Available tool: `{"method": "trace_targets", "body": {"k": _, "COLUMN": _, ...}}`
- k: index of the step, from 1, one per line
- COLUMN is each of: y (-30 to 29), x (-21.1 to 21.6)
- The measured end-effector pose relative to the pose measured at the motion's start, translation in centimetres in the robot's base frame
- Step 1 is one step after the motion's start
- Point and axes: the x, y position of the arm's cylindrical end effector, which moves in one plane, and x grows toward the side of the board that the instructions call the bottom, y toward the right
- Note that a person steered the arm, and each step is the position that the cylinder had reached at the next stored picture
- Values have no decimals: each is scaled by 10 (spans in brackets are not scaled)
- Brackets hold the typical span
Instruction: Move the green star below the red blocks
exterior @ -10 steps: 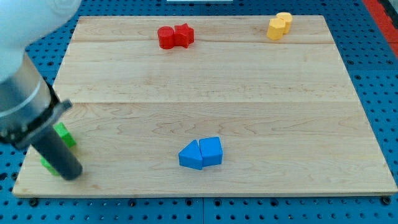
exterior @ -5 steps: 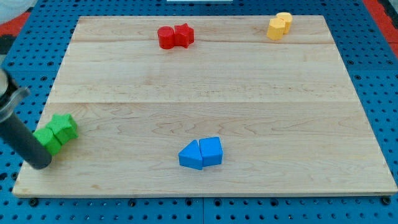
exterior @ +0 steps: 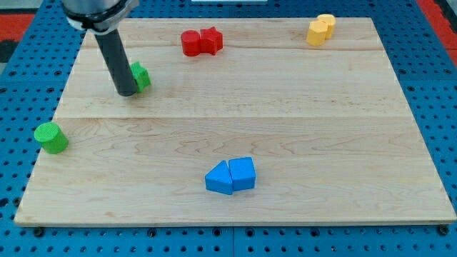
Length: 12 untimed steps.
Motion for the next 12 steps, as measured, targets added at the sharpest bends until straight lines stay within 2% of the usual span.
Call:
{"method": "trace_targets", "body": {"k": 1, "y": -8, "x": -15}}
{"method": "trace_targets", "body": {"k": 2, "y": -51, "x": -31}}
{"method": "trace_targets", "body": {"k": 3, "y": -25, "x": -48}}
{"method": "trace_targets", "body": {"k": 4, "y": 50, "x": -48}}
{"method": "trace_targets", "body": {"k": 6, "y": 77, "x": -2}}
{"method": "trace_targets", "body": {"k": 7, "y": 111, "x": -12}}
{"method": "trace_targets", "body": {"k": 8, "y": 124, "x": -44}}
{"method": "trace_targets", "body": {"k": 11, "y": 132, "x": -49}}
{"method": "trace_targets", "body": {"k": 12, "y": 132, "x": 5}}
